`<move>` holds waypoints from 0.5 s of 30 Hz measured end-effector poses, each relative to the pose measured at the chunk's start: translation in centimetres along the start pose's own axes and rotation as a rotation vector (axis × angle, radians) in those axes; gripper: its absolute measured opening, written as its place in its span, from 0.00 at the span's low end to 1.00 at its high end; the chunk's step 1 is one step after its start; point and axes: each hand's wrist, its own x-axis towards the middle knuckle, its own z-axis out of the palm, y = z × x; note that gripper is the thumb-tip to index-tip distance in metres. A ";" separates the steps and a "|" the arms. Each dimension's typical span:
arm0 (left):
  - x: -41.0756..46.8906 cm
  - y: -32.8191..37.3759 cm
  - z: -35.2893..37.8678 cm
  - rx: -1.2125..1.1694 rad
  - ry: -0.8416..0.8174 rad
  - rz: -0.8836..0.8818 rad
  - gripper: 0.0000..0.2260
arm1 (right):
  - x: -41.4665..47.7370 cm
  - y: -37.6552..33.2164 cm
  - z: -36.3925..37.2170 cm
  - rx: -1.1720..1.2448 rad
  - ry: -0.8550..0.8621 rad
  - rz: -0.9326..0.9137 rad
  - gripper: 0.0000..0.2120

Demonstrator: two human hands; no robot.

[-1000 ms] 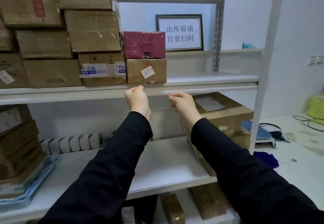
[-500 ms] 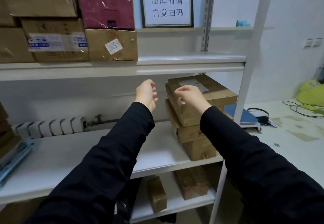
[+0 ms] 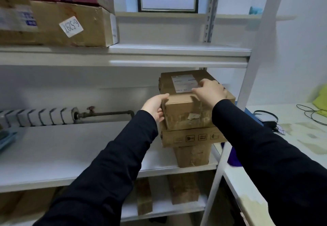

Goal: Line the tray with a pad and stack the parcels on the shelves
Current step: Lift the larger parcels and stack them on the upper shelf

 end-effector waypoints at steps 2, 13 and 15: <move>0.4 -0.2 0.4 0.026 -0.021 -0.017 0.11 | 0.5 0.7 0.1 -0.014 -0.013 0.028 0.22; 1.0 1.7 -1.8 -0.381 -0.045 0.016 0.12 | 1.7 1.5 -0.9 0.305 -0.028 0.097 0.21; 0.9 2.1 -3.0 -0.443 -0.033 0.044 0.11 | 1.8 1.5 -1.1 0.459 -0.091 0.147 0.25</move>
